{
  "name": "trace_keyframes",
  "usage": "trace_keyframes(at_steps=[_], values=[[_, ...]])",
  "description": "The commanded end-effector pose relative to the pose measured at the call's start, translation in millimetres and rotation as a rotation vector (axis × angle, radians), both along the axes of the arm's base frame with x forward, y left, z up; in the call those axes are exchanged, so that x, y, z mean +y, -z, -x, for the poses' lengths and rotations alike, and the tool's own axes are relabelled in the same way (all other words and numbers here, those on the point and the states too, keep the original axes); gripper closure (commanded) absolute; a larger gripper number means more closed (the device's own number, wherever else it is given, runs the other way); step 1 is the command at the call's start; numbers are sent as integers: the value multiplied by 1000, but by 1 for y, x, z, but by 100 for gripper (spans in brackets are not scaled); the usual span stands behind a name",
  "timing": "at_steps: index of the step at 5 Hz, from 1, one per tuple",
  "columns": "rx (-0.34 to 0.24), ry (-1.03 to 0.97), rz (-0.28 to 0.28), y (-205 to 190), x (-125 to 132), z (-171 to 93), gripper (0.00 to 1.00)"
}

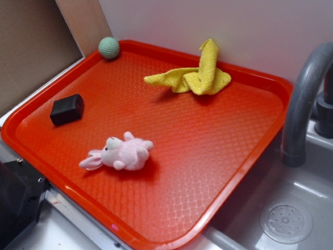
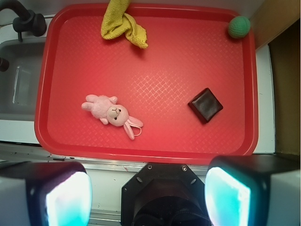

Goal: Grab the yellow cloth.

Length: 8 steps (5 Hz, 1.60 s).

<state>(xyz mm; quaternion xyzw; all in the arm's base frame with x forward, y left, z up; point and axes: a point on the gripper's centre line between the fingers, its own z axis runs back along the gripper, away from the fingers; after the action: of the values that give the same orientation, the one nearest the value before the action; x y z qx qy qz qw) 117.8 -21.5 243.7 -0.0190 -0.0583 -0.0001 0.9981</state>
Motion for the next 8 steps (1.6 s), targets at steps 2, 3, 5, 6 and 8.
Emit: trace_keyframes(at_steps=[2, 3, 5, 6, 8], values=[[-111, 79, -69, 20, -24, -45, 0], [-205, 209, -105, 65, -51, -85, 0], [-205, 162, -3, 65, -54, -84, 0], [-205, 162, -3, 65, -54, -84, 0], [-226, 145, -127, 91, -73, -133, 0]])
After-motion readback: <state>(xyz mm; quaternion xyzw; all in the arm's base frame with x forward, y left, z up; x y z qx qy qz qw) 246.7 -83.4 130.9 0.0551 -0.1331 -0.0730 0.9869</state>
